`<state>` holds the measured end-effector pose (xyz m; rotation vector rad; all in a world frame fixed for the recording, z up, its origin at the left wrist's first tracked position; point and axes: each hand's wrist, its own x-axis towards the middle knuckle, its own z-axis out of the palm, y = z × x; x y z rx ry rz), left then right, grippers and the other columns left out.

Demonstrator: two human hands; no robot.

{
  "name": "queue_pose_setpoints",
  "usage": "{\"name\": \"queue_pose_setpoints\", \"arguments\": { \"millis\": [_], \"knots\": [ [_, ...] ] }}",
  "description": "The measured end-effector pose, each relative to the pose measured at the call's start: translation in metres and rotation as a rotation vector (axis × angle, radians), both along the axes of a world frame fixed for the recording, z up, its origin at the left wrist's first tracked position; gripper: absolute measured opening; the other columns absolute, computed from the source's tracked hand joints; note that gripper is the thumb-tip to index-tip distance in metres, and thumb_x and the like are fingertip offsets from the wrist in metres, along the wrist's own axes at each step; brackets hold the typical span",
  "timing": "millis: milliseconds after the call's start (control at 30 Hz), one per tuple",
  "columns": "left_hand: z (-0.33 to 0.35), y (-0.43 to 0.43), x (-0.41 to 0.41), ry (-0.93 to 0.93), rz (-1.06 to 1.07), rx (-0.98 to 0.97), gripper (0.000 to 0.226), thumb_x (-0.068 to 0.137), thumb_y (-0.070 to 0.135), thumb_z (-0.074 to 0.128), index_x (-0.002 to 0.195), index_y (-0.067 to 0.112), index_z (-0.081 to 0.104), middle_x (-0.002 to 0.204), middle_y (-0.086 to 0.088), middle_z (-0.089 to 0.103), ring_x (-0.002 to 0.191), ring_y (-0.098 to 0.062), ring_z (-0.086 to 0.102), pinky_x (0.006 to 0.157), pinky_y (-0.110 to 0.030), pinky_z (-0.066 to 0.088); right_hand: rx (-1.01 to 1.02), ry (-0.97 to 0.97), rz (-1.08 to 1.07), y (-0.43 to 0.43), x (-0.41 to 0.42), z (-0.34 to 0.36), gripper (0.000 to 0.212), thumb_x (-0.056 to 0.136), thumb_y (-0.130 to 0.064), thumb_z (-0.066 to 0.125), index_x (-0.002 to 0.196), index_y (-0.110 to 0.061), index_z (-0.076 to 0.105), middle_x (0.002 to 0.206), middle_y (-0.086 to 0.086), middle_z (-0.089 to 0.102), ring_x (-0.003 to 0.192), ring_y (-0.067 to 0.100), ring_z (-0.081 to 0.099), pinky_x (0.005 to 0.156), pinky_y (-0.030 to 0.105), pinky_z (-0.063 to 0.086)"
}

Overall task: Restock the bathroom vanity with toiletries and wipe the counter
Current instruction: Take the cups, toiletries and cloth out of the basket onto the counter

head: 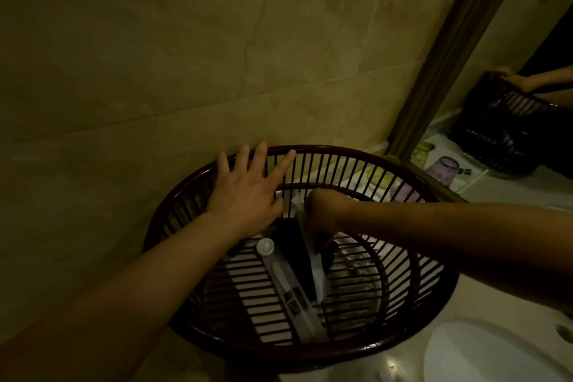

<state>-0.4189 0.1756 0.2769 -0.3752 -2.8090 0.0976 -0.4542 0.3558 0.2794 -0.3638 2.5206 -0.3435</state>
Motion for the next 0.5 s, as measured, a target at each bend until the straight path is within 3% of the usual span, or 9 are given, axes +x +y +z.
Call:
{"name": "queue_pose_setpoints", "arguments": {
  "millis": [67,200,300,500],
  "knots": [
    [0.001,-0.001,0.001,-0.001,-0.001,-0.007,0.086,0.090,0.062,0.036,0.149,0.039,-0.022,0.162,-0.015,0.001,0.143,-0.040,0.009,0.108,-0.067,0.013,-0.190,-0.055,-0.128,0.017,0.010,0.032,0.007,0.091,-0.014,0.065,0.085,-0.012,0.067,0.079,0.005,0.072,0.064,0.016,0.073,0.056,0.024,0.059],
    [0.001,0.000,0.001,0.001,-0.004,-0.018,0.085,0.091,0.062,0.035,0.149,0.039,-0.023,0.162,-0.014,0.001,0.143,-0.039,0.010,0.109,-0.066,0.014,-0.552,0.049,-0.317,0.062,0.028,0.094,0.005,0.092,-0.013,0.062,0.095,-0.010,0.065,0.083,0.007,0.074,0.072,0.016,0.074,0.059,0.021,0.057],
    [0.002,0.000,0.001,-0.012,-0.003,-0.015,0.084,0.092,0.062,0.033,0.148,0.041,-0.025,0.162,-0.013,-0.002,0.143,-0.038,0.008,0.109,-0.066,0.013,-0.825,0.130,-0.514,0.097,0.034,0.132,0.008,0.091,-0.012,0.062,0.099,-0.009,0.064,0.080,0.006,0.075,0.077,0.022,0.075,0.061,0.024,0.059],
    [-0.001,-0.002,0.002,0.020,-0.011,-0.020,0.083,0.091,0.065,0.032,0.148,0.041,-0.023,0.162,-0.014,0.004,0.141,-0.038,0.013,0.106,-0.064,0.018,-1.123,0.399,-0.710,0.169,0.017,0.158,0.007,0.090,-0.004,0.059,0.092,0.002,0.064,0.062,0.008,0.069,0.064,0.024,0.073,0.066,0.031,0.061]
  ]
}}
